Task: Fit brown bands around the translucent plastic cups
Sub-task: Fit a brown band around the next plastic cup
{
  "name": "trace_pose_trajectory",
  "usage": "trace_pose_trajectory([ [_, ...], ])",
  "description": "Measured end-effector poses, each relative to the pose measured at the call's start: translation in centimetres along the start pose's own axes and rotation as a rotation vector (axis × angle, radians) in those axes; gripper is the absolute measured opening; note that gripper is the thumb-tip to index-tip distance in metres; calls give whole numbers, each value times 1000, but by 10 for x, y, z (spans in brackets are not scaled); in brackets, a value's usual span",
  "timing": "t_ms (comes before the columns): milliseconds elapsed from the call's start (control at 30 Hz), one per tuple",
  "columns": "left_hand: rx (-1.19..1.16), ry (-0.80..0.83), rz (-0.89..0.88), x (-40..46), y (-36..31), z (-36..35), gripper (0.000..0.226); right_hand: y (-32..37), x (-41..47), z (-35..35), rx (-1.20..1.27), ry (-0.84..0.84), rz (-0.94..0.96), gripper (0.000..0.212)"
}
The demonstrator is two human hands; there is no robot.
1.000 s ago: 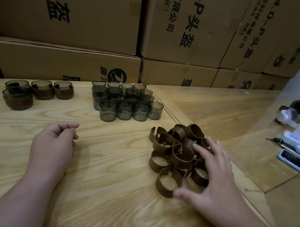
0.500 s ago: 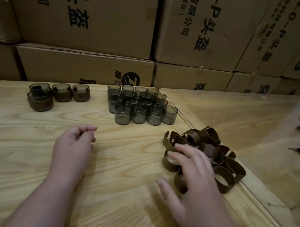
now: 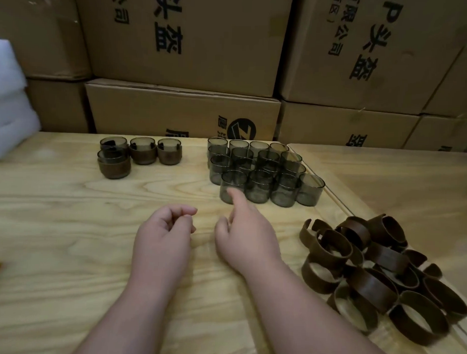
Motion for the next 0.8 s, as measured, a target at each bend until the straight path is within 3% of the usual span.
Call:
trace_pose_trajectory([
  [133,-16,-4,12,3,4,1,29,-11,32,-6,-41,-66,-134,67],
  [233,-16,-1,17,4,4,2,28,-13,41,-9,-82,-64,-173,59],
  [500,69,-18,-58,2,-4,3,21,-5,7,-3,96,-27,-34,40],
  [667,136,103,-59,0,-8,-8,56,-1,-31,11,286,-94,102,35],
  [800,190,202,-58,-3,-6,-13,71,-11,-35,21,483,-193,16,22],
])
Point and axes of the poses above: each hand's wrist, its own x-axis towards the middle knuckle, its own z-axis out of the back of the hand, y = z × x, the point moved 8 cm from there along x, towards the middle knuckle, and after that the axes turned 7 degrees about x, right-handed, at the moved point
